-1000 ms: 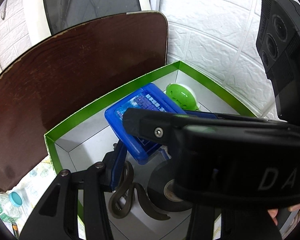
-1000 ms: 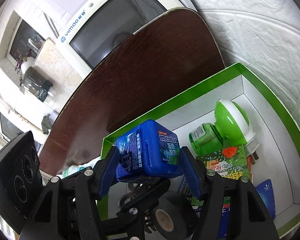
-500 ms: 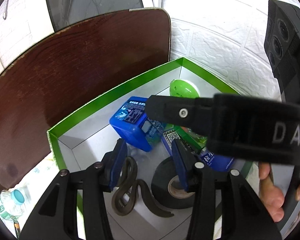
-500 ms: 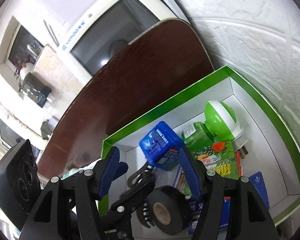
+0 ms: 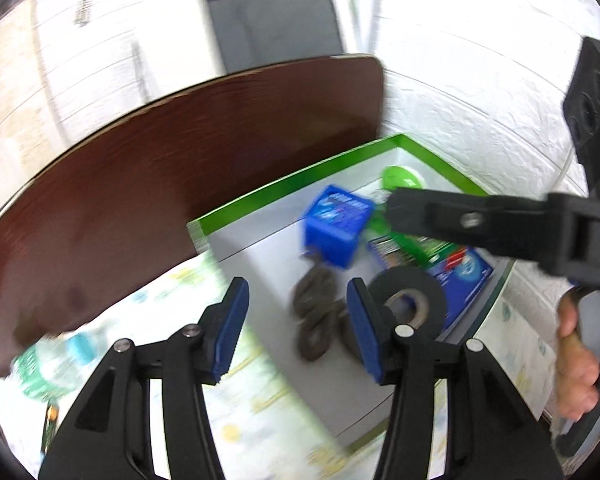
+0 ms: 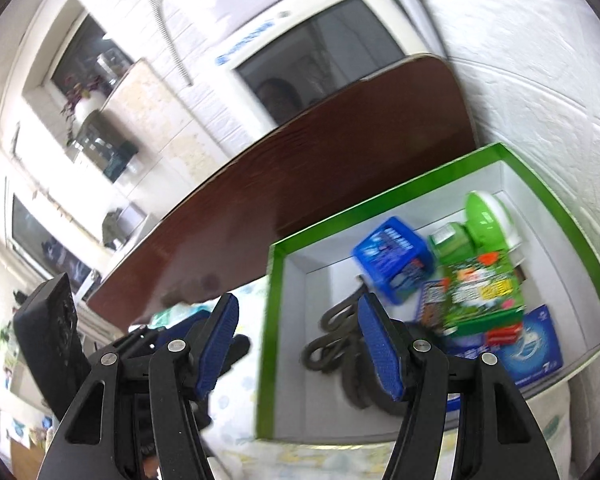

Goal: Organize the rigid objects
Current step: 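Grasp the yellow-capped marker with the right gripper while the left grasps the blue-capped marker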

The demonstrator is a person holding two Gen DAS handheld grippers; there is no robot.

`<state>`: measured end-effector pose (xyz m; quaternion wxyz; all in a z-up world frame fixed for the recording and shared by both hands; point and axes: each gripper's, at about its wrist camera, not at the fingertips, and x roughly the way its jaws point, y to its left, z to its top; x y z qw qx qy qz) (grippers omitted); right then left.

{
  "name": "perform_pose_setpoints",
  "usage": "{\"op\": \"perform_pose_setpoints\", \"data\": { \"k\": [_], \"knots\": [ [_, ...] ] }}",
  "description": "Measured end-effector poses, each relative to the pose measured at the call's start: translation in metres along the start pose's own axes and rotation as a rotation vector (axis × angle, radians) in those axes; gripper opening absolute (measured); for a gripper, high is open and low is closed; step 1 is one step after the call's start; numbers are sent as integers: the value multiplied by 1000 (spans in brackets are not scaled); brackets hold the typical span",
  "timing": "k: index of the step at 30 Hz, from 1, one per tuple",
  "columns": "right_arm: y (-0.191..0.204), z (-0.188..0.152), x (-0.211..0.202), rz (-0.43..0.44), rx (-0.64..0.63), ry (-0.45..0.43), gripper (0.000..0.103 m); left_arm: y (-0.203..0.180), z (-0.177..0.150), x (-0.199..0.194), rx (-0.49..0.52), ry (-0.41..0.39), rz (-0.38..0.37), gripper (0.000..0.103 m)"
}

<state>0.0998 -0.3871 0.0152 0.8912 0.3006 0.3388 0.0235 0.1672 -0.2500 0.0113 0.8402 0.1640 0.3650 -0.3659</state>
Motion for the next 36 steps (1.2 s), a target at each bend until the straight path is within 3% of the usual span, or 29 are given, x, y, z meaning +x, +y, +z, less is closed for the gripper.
{"op": "perform_pose_setpoints", "data": {
  "k": [9, 16, 20, 26, 33, 35, 36],
  "knots": [
    [90, -49, 27, 46, -250, 109, 65, 85, -67, -58, -166, -16, 132, 56],
    [161, -128, 64, 47, -568, 257, 65, 154, -132, -100, -278, -1, 255, 63],
    [180, -168, 85, 9, -707, 321, 65, 192, -163, -112, -316, 17, 319, 67],
    [176, -191, 110, -29, -738, 413, 65, 238, -193, -112, -330, 57, 331, 67],
    [174, -192, 124, -88, -723, 442, 64, 262, -192, -87, -246, 97, 296, 67],
    [172, -191, 126, -101, -713, 444, 57, 263, -189, -78, -217, 103, 289, 67],
    [170, -191, 129, -108, -710, 455, 48, 265, -188, -72, -204, 112, 286, 67]
  ]
}}
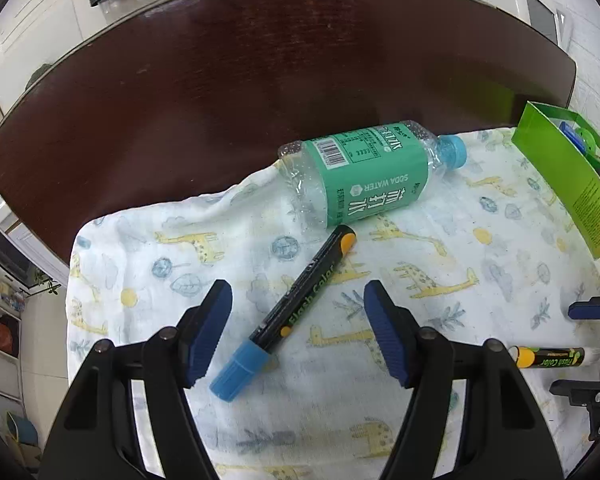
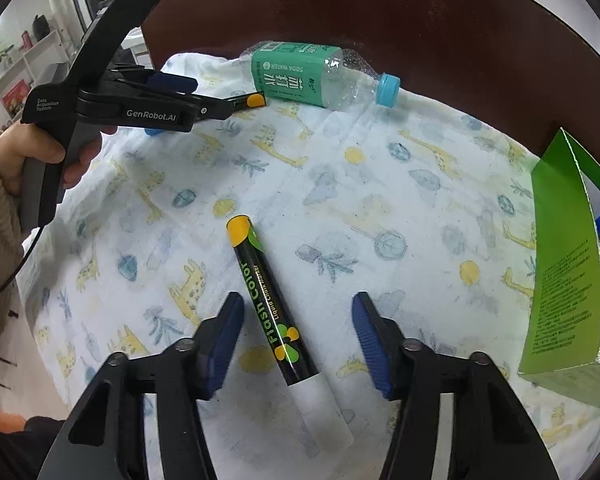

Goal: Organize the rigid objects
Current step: 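Grasp the yellow-capped marker with the right gripper while the left grasps the blue-capped marker, then carry both markers into the box and open both grippers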

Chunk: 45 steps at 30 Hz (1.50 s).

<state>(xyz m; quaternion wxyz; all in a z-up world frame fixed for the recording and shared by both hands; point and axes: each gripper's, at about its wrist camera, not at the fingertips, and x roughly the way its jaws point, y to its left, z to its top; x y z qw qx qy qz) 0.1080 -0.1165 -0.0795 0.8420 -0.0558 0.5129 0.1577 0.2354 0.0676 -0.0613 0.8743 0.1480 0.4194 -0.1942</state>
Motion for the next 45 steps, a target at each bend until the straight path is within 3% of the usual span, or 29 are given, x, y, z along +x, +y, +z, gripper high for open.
{"op": "perform_pose_setpoints", "data": {
  "k": [3, 7, 9, 11, 15, 21, 24, 26, 29, 31, 32, 33, 41, 45],
  "knots": [
    [1, 2, 0, -33, -20, -8, 18, -1, 2, 15, 29, 23, 3, 67],
    [2, 9, 2, -42, -10, -5, 17, 4, 1, 31, 5, 48, -31, 66],
    [-1, 15, 4, -28, 34, -12, 17, 13, 1, 33, -44, 59, -98, 56],
    [-4, 22, 6, -16, 79, -22, 17, 18, 0, 31, -65, 55, -95, 32],
    [-5, 34, 9, -5, 124, -35, 17, 17, -8, 20, -102, 103, -140, 14],
    [1, 37, 19, 8, 120, -25, 17, -12, -28, -5, -109, 127, -185, 14],
    [0, 35, 20, 10, 127, -29, 17, -25, -32, -9, -77, 116, -150, 16],
    [0, 34, 19, 10, 120, -30, 17, -29, -34, -10, -69, 112, -154, 33],
    [2, 34, 21, 2, 107, -41, 17, -39, -37, -9, -22, 96, -123, 42],
    [-2, 34, 19, 32, 142, -39, 17, -41, -38, -8, -30, 82, -116, 37],
    [-5, 34, 15, 55, 164, -51, 17, -42, -36, -7, -41, 83, -117, 18],
    [-8, 33, 9, 68, 180, -68, 17, -43, -34, -7, -49, 90, -118, 14],
    [-42, 23, -51, 84, 263, -224, 17, -68, -16, -48, -76, 22, -173, 14],
    [-64, 15, -78, 57, 293, -299, 17, -95, 2, -74, -32, -44, -187, 14]
  ]
}}
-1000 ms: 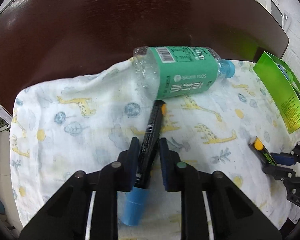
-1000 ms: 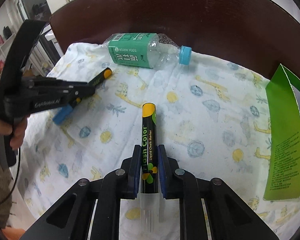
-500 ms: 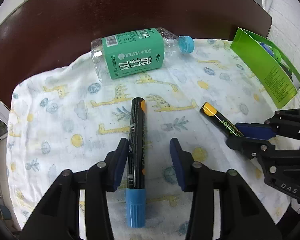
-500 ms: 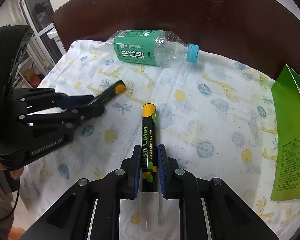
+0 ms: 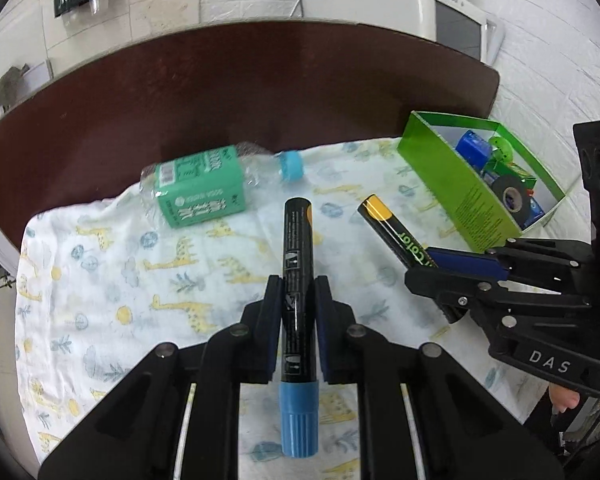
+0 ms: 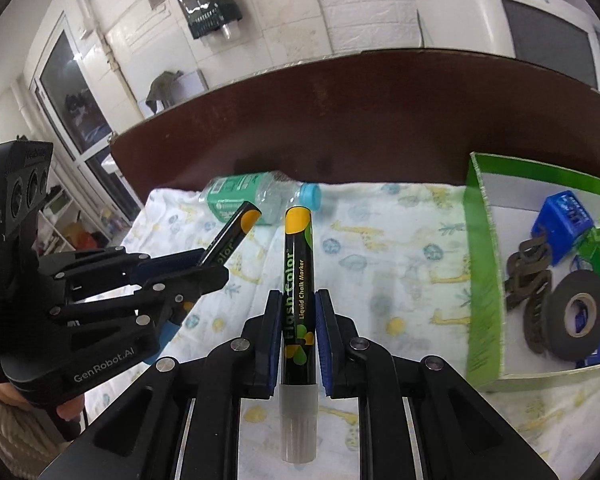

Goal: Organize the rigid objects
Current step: 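Carry both markers into the box and open both grippers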

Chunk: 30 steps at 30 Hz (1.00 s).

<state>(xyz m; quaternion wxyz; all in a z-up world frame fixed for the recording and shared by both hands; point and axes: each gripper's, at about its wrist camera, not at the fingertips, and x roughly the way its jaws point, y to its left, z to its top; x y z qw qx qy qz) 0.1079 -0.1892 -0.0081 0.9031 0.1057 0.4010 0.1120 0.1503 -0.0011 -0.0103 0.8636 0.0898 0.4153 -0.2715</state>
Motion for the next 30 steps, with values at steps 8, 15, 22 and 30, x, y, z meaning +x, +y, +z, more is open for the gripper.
{"op": "perform_pose_setpoints", "data": {
  "k": [8, 15, 22, 30],
  "knots": [
    [-57, 7, -53, -94, 69, -133, 17, -74, 37, -3, 91, -53, -40, 14],
    [-113, 8, -86, -173, 149, -203, 17, -146, 69, 16, 172, -74, -93, 14],
    [-180, 1, -98, -223, 282, -225, 17, -211, 92, 43, 260, -55, -135, 14],
    [-220, -10, -86, -205, 366, -198, 17, -246, 100, 75, 298, 3, -140, 14]
  ]
}}
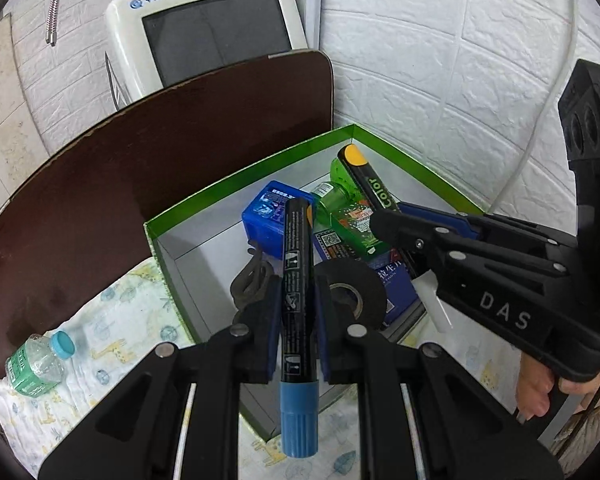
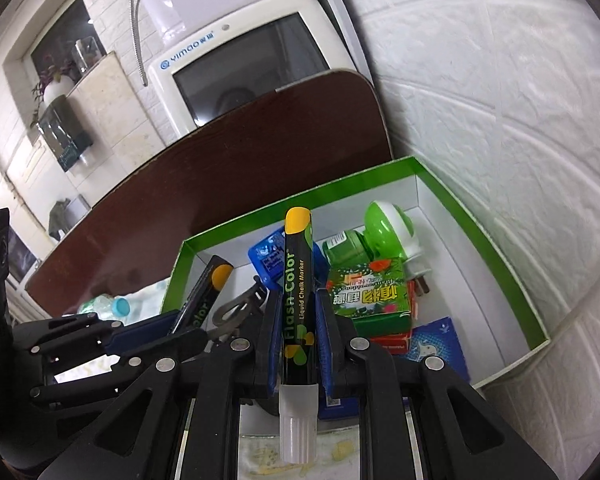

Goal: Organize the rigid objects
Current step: 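Carry both markers into the box and open both grippers, then move the right tool to the soda water bottle and grasp it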

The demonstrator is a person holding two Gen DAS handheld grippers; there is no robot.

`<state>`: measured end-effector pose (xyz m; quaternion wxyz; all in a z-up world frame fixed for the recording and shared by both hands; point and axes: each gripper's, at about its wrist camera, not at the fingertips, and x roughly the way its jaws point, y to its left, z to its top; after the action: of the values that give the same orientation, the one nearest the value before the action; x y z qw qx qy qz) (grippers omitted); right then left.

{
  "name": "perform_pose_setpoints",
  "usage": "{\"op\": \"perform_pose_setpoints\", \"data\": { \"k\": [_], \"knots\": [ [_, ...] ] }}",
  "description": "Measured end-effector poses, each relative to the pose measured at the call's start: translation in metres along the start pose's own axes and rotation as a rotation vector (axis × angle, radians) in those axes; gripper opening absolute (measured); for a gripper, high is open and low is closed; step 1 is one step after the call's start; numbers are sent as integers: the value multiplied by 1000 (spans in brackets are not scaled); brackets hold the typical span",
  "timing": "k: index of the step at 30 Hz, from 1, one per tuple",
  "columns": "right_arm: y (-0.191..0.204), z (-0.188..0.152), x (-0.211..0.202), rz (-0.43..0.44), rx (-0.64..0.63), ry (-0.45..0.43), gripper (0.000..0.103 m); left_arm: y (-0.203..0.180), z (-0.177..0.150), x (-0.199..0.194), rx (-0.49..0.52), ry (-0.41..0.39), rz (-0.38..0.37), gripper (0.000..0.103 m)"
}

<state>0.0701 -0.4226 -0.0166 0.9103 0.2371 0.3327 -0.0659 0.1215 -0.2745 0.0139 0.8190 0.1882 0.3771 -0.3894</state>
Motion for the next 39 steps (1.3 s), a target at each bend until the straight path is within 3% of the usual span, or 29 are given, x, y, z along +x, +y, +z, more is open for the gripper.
{"op": "perform_pose_setpoints", "data": {
  "k": [6, 11, 19, 24, 31, 33, 37, 39],
  "knots": [
    [1, 5, 10, 47, 42, -19, 17, 1, 6, 15, -22, 22, 14, 14],
    [10, 4, 28, 78, 55, 27, 18, 6, 18, 27, -34, 23, 54, 14],
    [11, 0, 23, 43, 47, 36, 17, 21, 7, 38, -74, 53, 72, 15],
    [21, 0, 16, 42, 35, 27, 17, 26, 3, 26, -75, 27, 80, 15],
    [59, 0, 16, 84, -20, 40, 18, 44, -9, 0, -84, -26, 134, 29],
    [77, -2, 17, 100, -46, 47, 26, 53, -16, -8, -88, -36, 160, 35],
    [113, -8, 21, 169, -73, 52, 66, 80, -36, -30, -129, -62, 208, 46],
    [130, -11, 26, 204, -82, 69, 71, 100, -51, -40, -163, -68, 251, 48]
  ]
}}
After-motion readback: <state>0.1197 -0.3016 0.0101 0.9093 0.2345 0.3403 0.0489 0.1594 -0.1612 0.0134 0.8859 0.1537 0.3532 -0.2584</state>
